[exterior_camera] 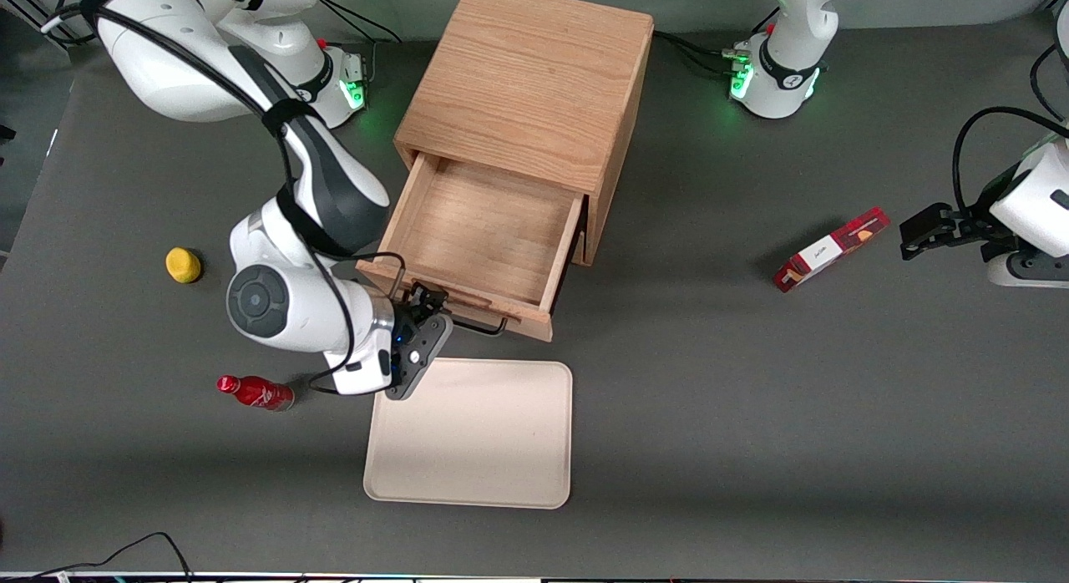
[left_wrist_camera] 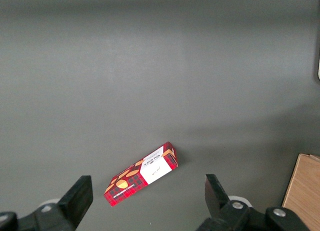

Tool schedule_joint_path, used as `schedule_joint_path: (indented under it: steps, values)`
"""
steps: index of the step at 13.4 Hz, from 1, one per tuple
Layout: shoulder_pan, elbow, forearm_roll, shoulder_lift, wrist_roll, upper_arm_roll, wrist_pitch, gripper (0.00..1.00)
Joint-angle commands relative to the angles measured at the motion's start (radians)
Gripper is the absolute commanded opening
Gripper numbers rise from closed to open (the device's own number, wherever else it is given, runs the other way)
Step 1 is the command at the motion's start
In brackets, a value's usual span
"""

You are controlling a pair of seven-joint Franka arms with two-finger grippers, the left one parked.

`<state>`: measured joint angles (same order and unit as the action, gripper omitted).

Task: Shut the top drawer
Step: 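Push the open drawer into the cabinet with the right gripper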

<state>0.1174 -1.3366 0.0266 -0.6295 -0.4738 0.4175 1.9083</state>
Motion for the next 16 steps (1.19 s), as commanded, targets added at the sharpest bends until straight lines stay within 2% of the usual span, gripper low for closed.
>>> schedule_joint_path:
  steps: [1,8,16]
  values:
    - [0.008,-0.140,0.016,0.099,0.034,-0.006,0.054,1.00]
    - [0.007,-0.334,0.018,0.220,0.055,0.032,0.126,1.00]
    - [0.007,-0.427,0.016,0.280,0.124,0.095,0.159,1.00]
